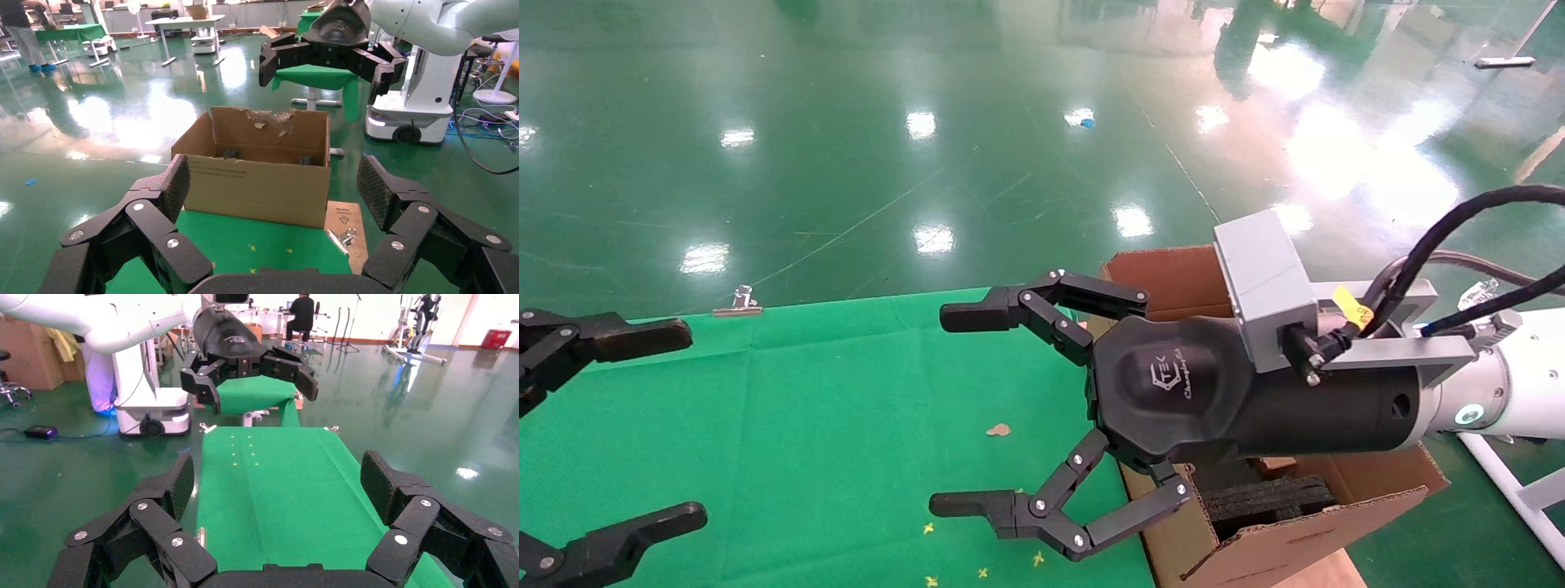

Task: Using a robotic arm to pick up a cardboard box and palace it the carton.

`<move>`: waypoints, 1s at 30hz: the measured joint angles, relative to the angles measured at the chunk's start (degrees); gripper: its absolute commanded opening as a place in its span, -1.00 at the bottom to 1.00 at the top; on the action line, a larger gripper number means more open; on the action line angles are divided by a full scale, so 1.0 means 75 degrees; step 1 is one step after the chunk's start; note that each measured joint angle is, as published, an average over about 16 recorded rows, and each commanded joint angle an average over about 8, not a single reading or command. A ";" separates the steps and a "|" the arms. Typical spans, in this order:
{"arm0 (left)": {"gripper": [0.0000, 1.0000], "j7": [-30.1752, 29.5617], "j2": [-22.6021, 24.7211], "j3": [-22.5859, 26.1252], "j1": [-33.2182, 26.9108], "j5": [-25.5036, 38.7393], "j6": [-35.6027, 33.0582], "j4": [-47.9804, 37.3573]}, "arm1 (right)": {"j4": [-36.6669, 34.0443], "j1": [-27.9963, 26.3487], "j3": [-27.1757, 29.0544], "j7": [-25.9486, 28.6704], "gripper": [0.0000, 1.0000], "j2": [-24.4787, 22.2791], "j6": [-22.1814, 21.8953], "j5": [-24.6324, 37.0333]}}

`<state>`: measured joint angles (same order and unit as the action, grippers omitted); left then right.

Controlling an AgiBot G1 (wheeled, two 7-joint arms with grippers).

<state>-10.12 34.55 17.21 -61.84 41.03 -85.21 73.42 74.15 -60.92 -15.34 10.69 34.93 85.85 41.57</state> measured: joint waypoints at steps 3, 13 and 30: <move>1.00 0.0000 0.0000 0.0000 0.0000 -0.0001 0.0001 0.0000 | 0.0104 0.0108 0.0116 -0.0036 1.00 -0.0021 0.0030 -0.0049; 1.00 0.0000 -0.0001 0.0000 0.0000 -0.0001 0.0002 -0.0001 | 0.0054 0.0058 0.0062 -0.0022 1.00 -0.0016 0.0019 -0.0034; 1.00 0.0000 -0.0001 0.0000 0.0000 -0.0001 0.0001 -0.0001 | -0.0050 -0.0053 -0.0057 0.0001 1.00 0.0003 -0.0013 0.0022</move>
<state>-10.12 34.55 17.21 -61.84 41.02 -85.21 73.41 73.77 -61.32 -15.77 10.70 34.95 85.75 41.74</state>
